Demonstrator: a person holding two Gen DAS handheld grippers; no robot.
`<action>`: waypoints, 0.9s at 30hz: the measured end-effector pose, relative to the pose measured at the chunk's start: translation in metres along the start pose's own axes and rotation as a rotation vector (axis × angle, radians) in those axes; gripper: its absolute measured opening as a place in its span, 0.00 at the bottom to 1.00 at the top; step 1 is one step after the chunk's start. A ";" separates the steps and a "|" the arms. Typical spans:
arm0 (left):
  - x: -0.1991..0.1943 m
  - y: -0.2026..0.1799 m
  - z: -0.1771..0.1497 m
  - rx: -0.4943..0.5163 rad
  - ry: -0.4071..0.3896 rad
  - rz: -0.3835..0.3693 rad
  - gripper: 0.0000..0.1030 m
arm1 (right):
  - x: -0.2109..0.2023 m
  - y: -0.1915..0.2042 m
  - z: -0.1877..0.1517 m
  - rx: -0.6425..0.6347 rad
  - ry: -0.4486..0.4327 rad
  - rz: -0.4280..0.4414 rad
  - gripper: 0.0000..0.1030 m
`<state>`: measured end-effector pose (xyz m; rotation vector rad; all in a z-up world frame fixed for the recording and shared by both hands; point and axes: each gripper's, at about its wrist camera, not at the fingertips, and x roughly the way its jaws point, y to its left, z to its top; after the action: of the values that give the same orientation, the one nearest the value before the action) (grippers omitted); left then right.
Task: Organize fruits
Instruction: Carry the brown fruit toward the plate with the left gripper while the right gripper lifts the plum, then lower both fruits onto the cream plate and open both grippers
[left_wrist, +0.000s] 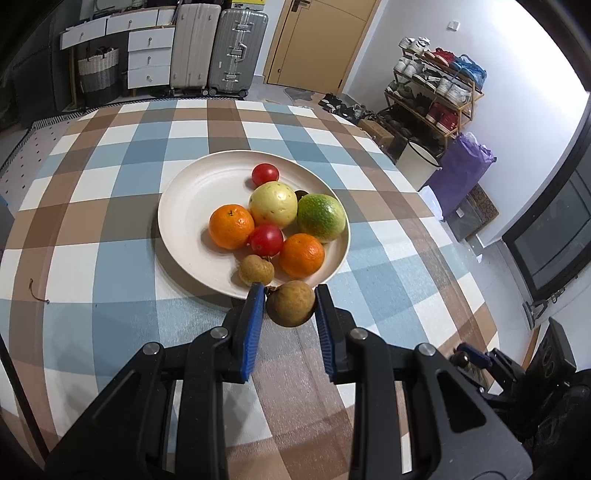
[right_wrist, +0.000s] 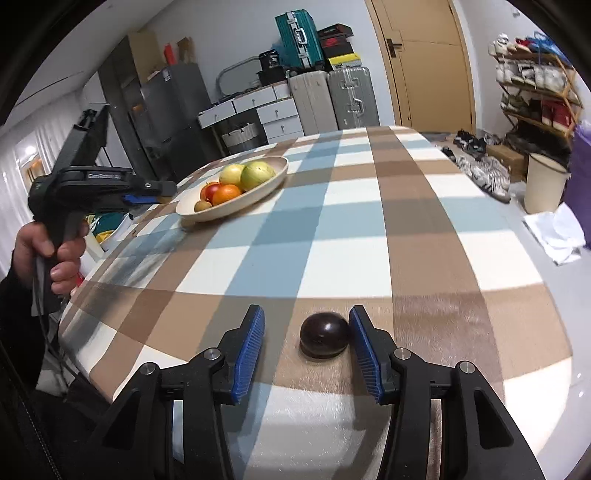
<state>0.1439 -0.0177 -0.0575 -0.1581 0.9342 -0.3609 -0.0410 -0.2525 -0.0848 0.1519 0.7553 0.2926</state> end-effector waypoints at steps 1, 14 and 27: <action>-0.002 -0.001 -0.001 0.001 -0.002 0.005 0.24 | 0.000 0.001 0.000 -0.010 -0.004 -0.010 0.48; -0.013 0.005 -0.004 -0.010 -0.015 0.010 0.24 | -0.005 0.005 0.011 -0.027 -0.045 0.032 0.26; -0.016 0.012 0.012 -0.010 -0.036 0.015 0.24 | 0.030 0.067 0.115 -0.119 -0.136 0.290 0.26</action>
<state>0.1477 -0.0007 -0.0416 -0.1661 0.9014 -0.3392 0.0454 -0.1833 -0.0059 0.1669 0.5787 0.5960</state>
